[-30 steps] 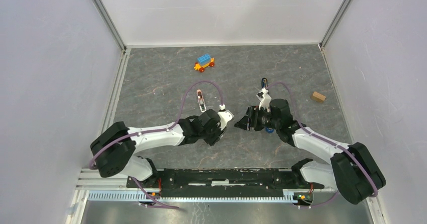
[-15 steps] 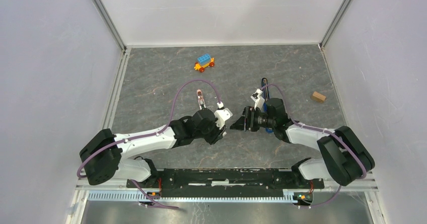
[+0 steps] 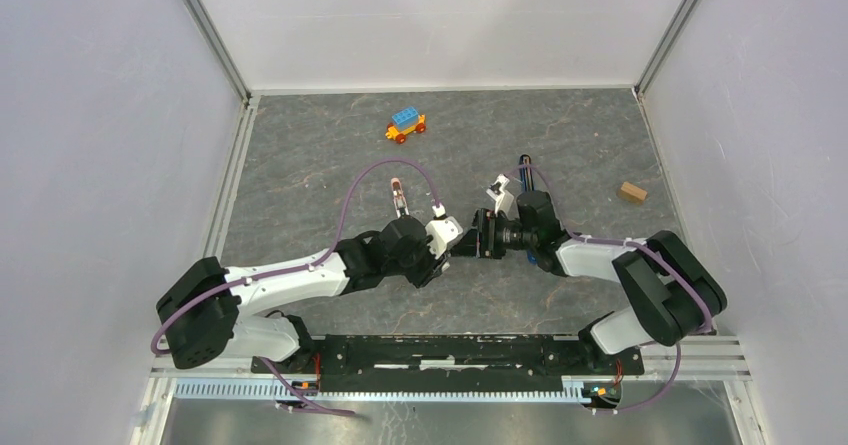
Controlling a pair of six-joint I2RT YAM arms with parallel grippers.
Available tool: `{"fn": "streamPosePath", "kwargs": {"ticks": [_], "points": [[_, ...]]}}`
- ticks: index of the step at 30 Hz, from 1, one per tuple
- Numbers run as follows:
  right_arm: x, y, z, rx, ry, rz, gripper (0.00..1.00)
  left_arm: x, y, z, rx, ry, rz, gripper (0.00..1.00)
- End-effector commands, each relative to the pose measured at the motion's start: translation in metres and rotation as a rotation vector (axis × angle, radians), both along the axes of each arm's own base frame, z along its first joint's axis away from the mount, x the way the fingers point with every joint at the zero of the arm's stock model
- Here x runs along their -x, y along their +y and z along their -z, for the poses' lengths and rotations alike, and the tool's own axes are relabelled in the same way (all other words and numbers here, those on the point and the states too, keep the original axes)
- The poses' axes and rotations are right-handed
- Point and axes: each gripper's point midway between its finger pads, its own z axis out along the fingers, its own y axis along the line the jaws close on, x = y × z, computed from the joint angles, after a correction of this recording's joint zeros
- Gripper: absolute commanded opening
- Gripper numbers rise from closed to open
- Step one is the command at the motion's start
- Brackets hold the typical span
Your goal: Load the staples into the stapler
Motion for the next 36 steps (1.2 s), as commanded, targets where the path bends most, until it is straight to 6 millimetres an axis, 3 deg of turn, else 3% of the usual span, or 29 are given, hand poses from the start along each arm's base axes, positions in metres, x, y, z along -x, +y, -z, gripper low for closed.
{"fn": "streamPosePath", "kwargs": {"ticks": [1, 14, 36], "points": [[-0.011, 0.01, -0.015, -0.041, -0.046, -0.015, 0.75, -0.002, -0.009, -0.016, 0.044, -0.068, 0.057, 0.42], [-0.009, 0.013, -0.006, -0.032, -0.022, -0.03, 0.75, -0.002, -0.009, -0.019, 0.047, -0.077, 0.061, 0.42], [0.016, 0.029, 0.003, -0.059, 0.026, -0.136, 0.73, -0.007, -0.011, -0.027, 0.064, -0.138, 0.086, 0.41]]}}
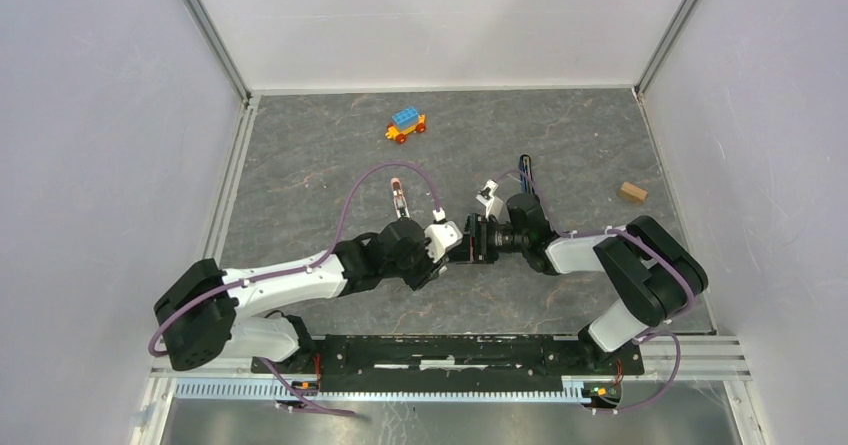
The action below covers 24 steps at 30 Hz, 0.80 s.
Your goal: Load the staples into the stapler
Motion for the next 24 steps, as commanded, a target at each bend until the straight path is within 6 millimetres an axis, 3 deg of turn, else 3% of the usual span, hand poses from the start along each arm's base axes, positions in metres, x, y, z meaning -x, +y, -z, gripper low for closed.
{"fn": "streamPosePath", "kwargs": {"ticks": [1, 6, 15, 24], "points": [[0.008, 0.013, -0.013, -0.058, -0.021, -0.079, 0.73, -0.009, -0.016, -0.032, 0.094, -0.124, 0.062, 0.41], [0.012, 0.013, -0.009, -0.06, -0.004, -0.095, 0.71, -0.01, -0.015, -0.04, 0.108, -0.161, 0.081, 0.4], [0.016, 0.021, -0.028, -0.138, -0.002, -0.14, 0.63, -0.004, -0.014, -0.048, 0.159, -0.256, 0.166, 0.4], [0.02, 0.03, -0.028, -0.137, 0.012, -0.169, 0.58, -0.003, -0.018, -0.052, 0.2, -0.346, 0.236, 0.42]]}}
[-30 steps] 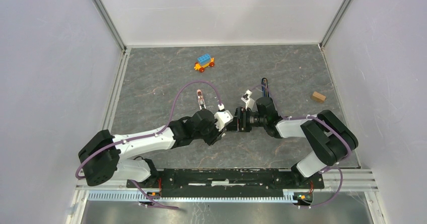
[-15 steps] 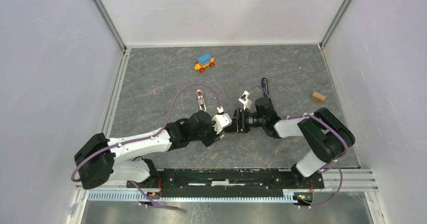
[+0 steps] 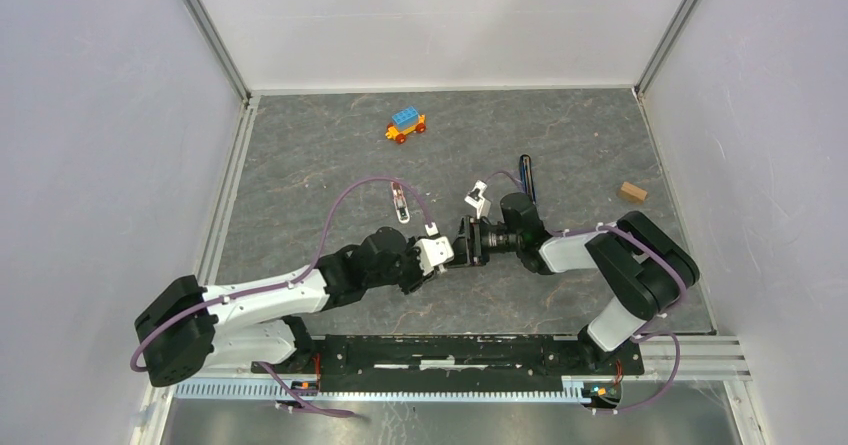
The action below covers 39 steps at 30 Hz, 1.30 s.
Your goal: Load the staples into the stapler
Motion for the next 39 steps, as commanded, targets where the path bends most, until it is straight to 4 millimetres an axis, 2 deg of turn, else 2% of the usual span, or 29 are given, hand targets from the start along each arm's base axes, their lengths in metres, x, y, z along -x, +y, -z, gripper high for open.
{"fn": "streamPosePath", "kwargs": {"ticks": [1, 7, 13, 17, 21, 27, 32, 39], "points": [[0.002, 0.011, -0.011, -0.04, -0.02, -0.05, 0.57, -0.01, -0.019, -0.037, 0.116, -0.153, 0.064, 0.42], [0.001, 0.01, -0.009, -0.036, -0.013, -0.044, 0.54, -0.013, -0.016, -0.031, 0.099, -0.156, 0.041, 0.41], [-0.012, 0.0, -0.013, -0.034, -0.027, 0.006, 0.53, -0.014, -0.013, -0.017, 0.055, -0.124, 0.027, 0.4], [-0.027, -0.017, -0.016, -0.011, -0.045, 0.066, 0.63, -0.018, -0.011, -0.01, 0.031, -0.119, 0.005, 0.39], [-0.035, -0.027, -0.023, 0.015, -0.082, 0.093, 0.68, -0.017, -0.012, -0.005, 0.017, -0.103, 0.008, 0.39], [-0.032, -0.027, -0.033, -0.011, -0.099, 0.086, 0.74, -0.017, -0.014, -0.003, 0.021, -0.096, 0.011, 0.39], [-0.029, -0.022, -0.034, -0.01, -0.102, 0.07, 0.8, -0.016, -0.017, -0.006, 0.031, -0.088, 0.016, 0.4], [-0.019, -0.007, -0.024, 0.027, -0.095, 0.044, 0.78, -0.015, -0.017, -0.01, 0.046, -0.092, 0.021, 0.4]]}}
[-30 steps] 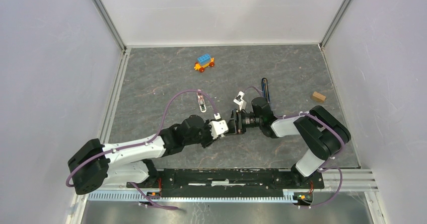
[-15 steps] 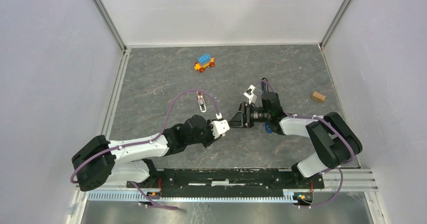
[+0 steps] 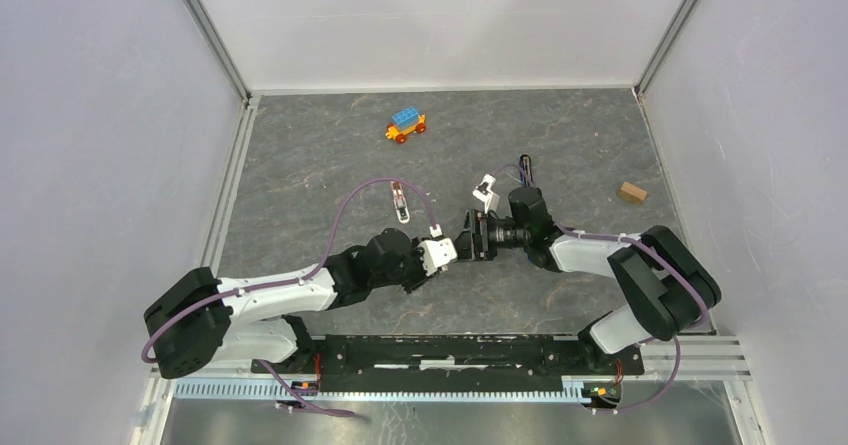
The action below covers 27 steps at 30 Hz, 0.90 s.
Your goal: Load the staples into the stapler
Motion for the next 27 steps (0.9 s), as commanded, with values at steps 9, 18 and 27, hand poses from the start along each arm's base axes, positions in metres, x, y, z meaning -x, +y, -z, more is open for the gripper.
{"fn": "streamPosePath", "kwargs": {"ticks": [9, 18, 27], "points": [[-0.006, 0.026, 0.003, 0.016, -0.03, -0.01, 0.64, -0.004, -0.017, -0.025, 0.074, -0.058, 0.045, 0.4], [-0.001, 0.034, 0.003, -0.016, -0.002, -0.029, 0.61, -0.004, -0.021, -0.025, 0.09, -0.059, 0.056, 0.4], [0.003, 0.036, 0.002, -0.036, 0.001, -0.047, 0.38, -0.006, -0.02, -0.024, 0.069, -0.062, 0.049, 0.42]]}}
